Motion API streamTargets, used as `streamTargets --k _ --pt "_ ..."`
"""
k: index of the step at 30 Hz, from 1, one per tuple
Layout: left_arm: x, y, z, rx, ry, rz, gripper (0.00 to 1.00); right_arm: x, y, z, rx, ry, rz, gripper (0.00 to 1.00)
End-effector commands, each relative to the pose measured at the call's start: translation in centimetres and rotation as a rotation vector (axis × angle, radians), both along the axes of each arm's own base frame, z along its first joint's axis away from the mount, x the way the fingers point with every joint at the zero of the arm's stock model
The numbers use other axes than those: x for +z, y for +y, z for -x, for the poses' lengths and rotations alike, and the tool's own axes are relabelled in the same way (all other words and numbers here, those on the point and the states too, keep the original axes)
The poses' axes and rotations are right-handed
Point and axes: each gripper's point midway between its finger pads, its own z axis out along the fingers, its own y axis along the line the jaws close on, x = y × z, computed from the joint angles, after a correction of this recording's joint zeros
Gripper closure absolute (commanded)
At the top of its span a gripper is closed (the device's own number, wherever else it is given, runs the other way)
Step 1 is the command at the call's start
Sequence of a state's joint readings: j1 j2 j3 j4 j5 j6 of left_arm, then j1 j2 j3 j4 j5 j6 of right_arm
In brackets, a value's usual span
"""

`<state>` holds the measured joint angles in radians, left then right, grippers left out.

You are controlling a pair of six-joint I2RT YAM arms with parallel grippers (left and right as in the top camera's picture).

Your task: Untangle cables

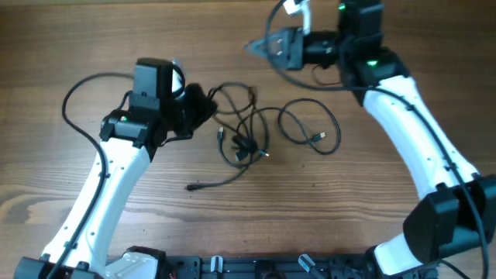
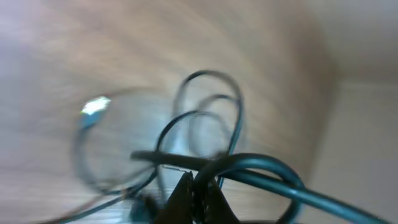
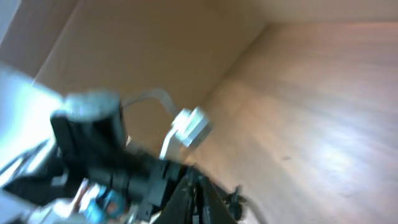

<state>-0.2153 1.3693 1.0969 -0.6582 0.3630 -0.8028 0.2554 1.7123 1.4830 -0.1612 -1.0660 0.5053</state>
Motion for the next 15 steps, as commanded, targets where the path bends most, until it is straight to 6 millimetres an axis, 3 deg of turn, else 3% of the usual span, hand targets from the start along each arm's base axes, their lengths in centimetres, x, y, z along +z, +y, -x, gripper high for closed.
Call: streamTargets --k 1,5,9,11,15 --pt "-2.8 4.9 0.1 0.265 0.094 -0.186 0.96 -0.7 -4.1 -3.8 -0.282 0.036 0.102 0.96" --pt "-3.1 5.6 0.5 0.294 0.111 -0.215 0.96 -5.1 -7.3 -5.1 -0.474 0.108 0.303 0.95" --pt "-2.9 5.2 0.2 0.264 0.092 -0.204 0.96 -5.6 -5.8 -3.5 -0.341 0.029 0.344 0.91" --pt "-2.5 4.6 -0.2 0.229 0.068 -0.187 0.96 -5.1 -4.2 -2.2 -0.239 -0.018 0.320 0.83" --pt "-2.0 3.9 -0.7 0.209 0.040 -0.149 0.96 -4.5 -1.4 0.0 -0.120 -0.026 0.276 0.48"
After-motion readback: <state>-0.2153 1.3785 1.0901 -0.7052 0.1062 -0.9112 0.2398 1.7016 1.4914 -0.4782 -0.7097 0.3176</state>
